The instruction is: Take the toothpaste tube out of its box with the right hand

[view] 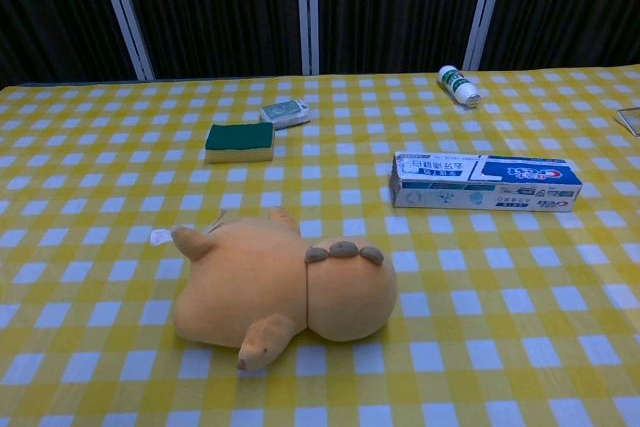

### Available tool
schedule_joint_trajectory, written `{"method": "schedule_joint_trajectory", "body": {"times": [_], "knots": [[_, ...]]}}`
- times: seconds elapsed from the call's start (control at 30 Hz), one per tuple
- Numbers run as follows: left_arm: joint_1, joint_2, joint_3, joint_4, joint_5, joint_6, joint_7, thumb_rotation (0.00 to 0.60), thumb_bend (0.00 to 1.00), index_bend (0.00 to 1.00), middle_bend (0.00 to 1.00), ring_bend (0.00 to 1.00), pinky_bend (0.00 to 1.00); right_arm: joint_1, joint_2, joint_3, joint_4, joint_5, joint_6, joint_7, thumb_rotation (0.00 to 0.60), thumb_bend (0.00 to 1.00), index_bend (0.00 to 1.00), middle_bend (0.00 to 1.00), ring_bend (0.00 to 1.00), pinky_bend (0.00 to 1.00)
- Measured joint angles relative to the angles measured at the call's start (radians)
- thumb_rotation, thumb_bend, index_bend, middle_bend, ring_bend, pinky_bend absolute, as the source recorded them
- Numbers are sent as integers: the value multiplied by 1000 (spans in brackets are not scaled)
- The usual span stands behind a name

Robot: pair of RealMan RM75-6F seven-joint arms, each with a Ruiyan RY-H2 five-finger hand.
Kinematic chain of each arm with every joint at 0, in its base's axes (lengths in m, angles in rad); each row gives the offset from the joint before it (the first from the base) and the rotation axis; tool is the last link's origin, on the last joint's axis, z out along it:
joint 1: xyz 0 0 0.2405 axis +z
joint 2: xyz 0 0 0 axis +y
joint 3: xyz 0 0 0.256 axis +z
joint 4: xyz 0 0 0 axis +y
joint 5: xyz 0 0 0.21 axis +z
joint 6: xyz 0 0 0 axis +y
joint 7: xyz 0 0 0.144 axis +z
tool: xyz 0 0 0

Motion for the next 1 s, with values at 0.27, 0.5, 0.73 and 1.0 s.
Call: {"method": "schedule_joint_trajectory", "body": {"times": [0.27,0.5,0.73,1.0], "knots": [[6,-6,0,-1,1,8,15,600,0,0,0,0,0,3,5,-1,-3,3,-11,6,600,0,78,0,0,0],[-6,1,-15,-14,-23,-8,6,600,0,0,0,0,0,74,35,22,-37,24,-128,-7,600,0,79,0,0,0],[-34,-14,-35,5,-82,-75,21,600,0,0,0,0,0,272,83,78,-76,81,-451,1,600,0,78,0,0,0],[-74,-58,-61,67,-172,-164,36,600,0,0,0,0,0,579,-26,177,26,345,-849,10,600,0,75,1,0,0]]}}
